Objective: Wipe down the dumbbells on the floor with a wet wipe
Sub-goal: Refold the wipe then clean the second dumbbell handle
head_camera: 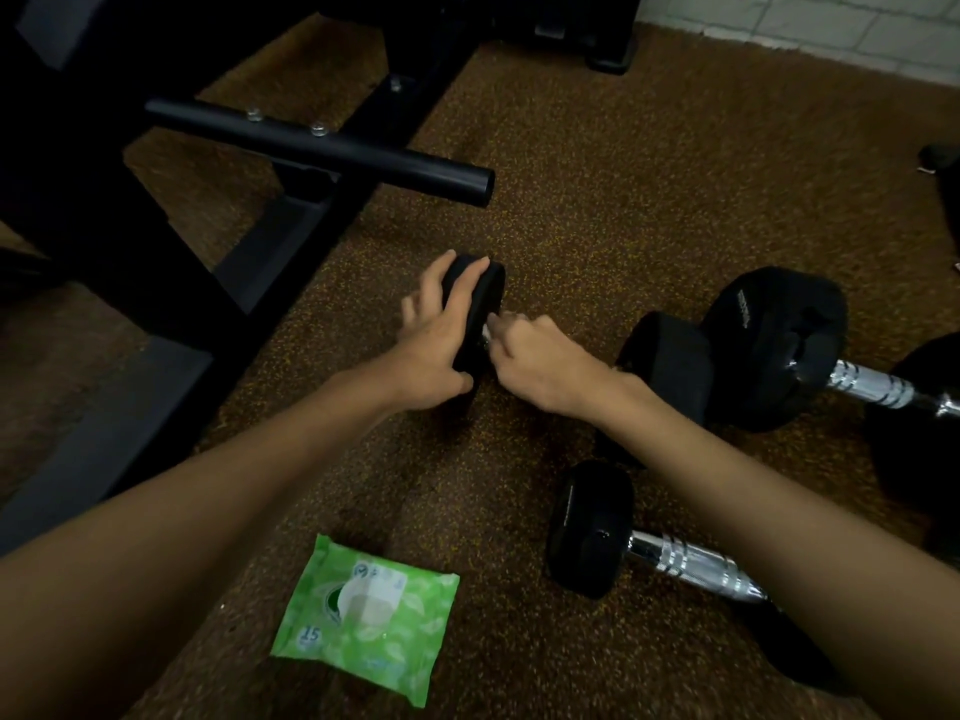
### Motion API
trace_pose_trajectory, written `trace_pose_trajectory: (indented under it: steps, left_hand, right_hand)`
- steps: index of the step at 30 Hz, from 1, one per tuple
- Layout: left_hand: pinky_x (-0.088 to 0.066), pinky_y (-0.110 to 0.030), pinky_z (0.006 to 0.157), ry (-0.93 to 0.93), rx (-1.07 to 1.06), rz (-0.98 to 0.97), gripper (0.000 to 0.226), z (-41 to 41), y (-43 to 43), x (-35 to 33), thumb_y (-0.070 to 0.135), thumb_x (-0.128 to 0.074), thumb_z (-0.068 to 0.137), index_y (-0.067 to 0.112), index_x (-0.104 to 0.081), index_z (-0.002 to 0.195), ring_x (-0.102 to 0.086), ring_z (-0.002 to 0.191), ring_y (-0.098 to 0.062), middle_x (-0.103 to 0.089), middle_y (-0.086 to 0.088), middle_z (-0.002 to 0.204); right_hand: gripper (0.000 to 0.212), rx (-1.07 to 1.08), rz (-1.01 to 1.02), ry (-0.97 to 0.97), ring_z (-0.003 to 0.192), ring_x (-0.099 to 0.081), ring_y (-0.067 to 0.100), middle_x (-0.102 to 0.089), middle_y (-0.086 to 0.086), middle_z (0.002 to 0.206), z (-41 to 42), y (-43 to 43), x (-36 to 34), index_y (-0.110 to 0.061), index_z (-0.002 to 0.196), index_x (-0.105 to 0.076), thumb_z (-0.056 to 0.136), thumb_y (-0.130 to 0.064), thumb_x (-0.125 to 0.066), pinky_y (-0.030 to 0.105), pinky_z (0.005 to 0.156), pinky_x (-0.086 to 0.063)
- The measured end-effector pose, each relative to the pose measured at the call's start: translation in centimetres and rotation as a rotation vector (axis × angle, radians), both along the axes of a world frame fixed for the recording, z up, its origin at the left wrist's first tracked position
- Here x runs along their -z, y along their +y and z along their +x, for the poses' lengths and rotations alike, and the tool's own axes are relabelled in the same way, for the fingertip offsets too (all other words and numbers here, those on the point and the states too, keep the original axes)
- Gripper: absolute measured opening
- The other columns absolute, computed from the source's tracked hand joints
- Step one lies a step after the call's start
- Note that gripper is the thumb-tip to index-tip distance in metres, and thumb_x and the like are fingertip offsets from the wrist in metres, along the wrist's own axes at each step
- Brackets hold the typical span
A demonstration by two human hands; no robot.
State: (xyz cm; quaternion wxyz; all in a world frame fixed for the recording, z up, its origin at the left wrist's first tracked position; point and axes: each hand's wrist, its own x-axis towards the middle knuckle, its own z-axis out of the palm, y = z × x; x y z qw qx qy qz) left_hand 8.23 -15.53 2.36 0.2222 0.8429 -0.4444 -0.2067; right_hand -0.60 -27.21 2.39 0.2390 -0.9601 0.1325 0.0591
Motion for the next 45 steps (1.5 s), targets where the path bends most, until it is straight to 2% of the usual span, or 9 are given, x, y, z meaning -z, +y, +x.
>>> trace_pose_trajectory:
  steps: [4, 9, 12, 15, 20, 27, 32, 39, 45]
  left_hand:
    - [-0.018, -0.045, 0.111, -0.004, -0.004, -0.016, 0.114, -0.1, 0.2, 0.2, 0.002, -0.072, 0.071, 0.038, 0.004, 0.148, -0.003, 0.138, -0.037, 0.02, 0.006, 0.153]
    - [-0.022, -0.044, 0.109, -0.01, -0.006, -0.006, 0.115, -0.1, 0.0, 0.0, 0.003, -0.073, 0.07, 0.037, 0.004, 0.148, -0.005, 0.137, -0.036, 0.02, 0.004, 0.153]
    - [-0.02, -0.046, 0.11, 0.011, -0.003, -0.01, 0.115, -0.1, 0.0, -0.1, 0.002, -0.073, 0.07, 0.037, 0.004, 0.148, -0.003, 0.137, -0.036, 0.02, 0.005, 0.153]
    - [-0.019, -0.047, 0.11, 0.016, 0.0, -0.02, 0.115, 0.0, 0.1, 0.0, 0.003, -0.073, 0.07, 0.038, 0.004, 0.148, -0.003, 0.137, -0.037, 0.02, 0.007, 0.152]
    - [-0.019, -0.047, 0.11, -0.002, 0.011, -0.022, 0.115, -0.1, 0.4, 0.2, 0.003, -0.072, 0.071, 0.038, 0.006, 0.148, -0.002, 0.138, -0.038, 0.021, 0.005, 0.152]
    - [-0.019, -0.045, 0.111, -0.013, -0.002, -0.035, 0.115, -0.3, 0.5, 0.5, 0.004, -0.073, 0.071, 0.039, 0.005, 0.147, -0.003, 0.138, -0.035, 0.02, 0.007, 0.152]
    - [-0.02, -0.045, 0.11, -0.004, -0.008, -0.034, 0.115, -0.2, 0.4, 0.4, 0.003, -0.073, 0.071, 0.039, 0.005, 0.148, -0.004, 0.138, -0.034, 0.02, 0.007, 0.152]
    - [-0.018, -0.045, 0.111, -0.006, -0.006, -0.03, 0.115, -0.2, 0.3, 0.2, 0.002, -0.072, 0.07, 0.037, 0.005, 0.148, -0.002, 0.138, -0.034, 0.02, 0.003, 0.153]
    - [-0.02, -0.043, 0.11, 0.006, -0.003, -0.036, 0.114, -0.1, 0.3, 0.2, 0.001, -0.072, 0.071, 0.037, 0.004, 0.148, -0.003, 0.138, -0.034, 0.02, 0.005, 0.153]
  right_hand:
    - [0.04, -0.053, -0.139, -0.148, 0.126, -0.048, 0.031, -0.052, 0.019, 0.133, -2.0, -0.7, 1.9, -0.001, 0.133, -0.047, 0.093, -0.002, -0.048, 0.037, 0.105, -0.037]
    - [0.02, 0.21, 0.096, 0.03, 0.095, -0.06, 0.032, -0.065, 0.014, 0.095, 0.8, -1.7, 1.1, -0.008, 0.104, -0.06, 0.091, -0.022, -0.052, 0.033, 0.077, -0.048]
    - [0.023, 0.3, 0.267, 0.192, 0.061, -0.05, 0.018, -0.053, 0.004, 0.066, 2.7, -3.0, -0.1, -0.007, 0.071, -0.055, 0.089, -0.016, -0.044, 0.024, 0.051, -0.037]
    - [0.032, 0.373, 0.437, 0.268, 0.05, -0.042, 0.017, -0.05, 0.008, 0.06, 3.4, -3.4, -0.1, -0.005, 0.06, -0.048, 0.091, -0.007, -0.038, 0.016, 0.037, -0.034]
    - [0.03, 0.336, 0.192, 0.165, 0.096, -0.058, 0.033, -0.063, 0.017, 0.097, 2.8, -1.5, 0.7, -0.003, 0.1, -0.06, 0.095, -0.024, -0.038, 0.035, 0.078, -0.044]
    - [0.056, -0.062, -0.406, -0.099, 0.119, -0.049, 0.038, -0.046, 0.023, 0.135, -2.3, -0.6, 4.8, 0.001, 0.143, -0.03, 0.089, -0.007, -0.046, 0.046, 0.103, -0.038]
    - [0.056, 0.115, -0.027, -0.109, 0.12, -0.052, 0.03, -0.054, 0.014, 0.132, -0.8, -1.3, 2.9, -0.011, 0.138, -0.043, 0.084, -0.007, -0.058, 0.037, 0.101, -0.042]
    - [0.035, 0.148, 0.268, 0.107, 0.09, -0.058, 0.018, -0.063, 0.001, 0.097, 0.5, -2.2, 0.6, -0.022, 0.12, -0.058, 0.087, -0.033, -0.056, 0.026, 0.072, -0.04]
    - [0.041, 0.107, 0.118, -0.017, 0.102, -0.06, 0.025, -0.065, 0.008, 0.11, 0.1, -2.4, 2.7, -0.017, 0.125, -0.055, 0.087, -0.031, -0.062, 0.036, 0.087, -0.048]
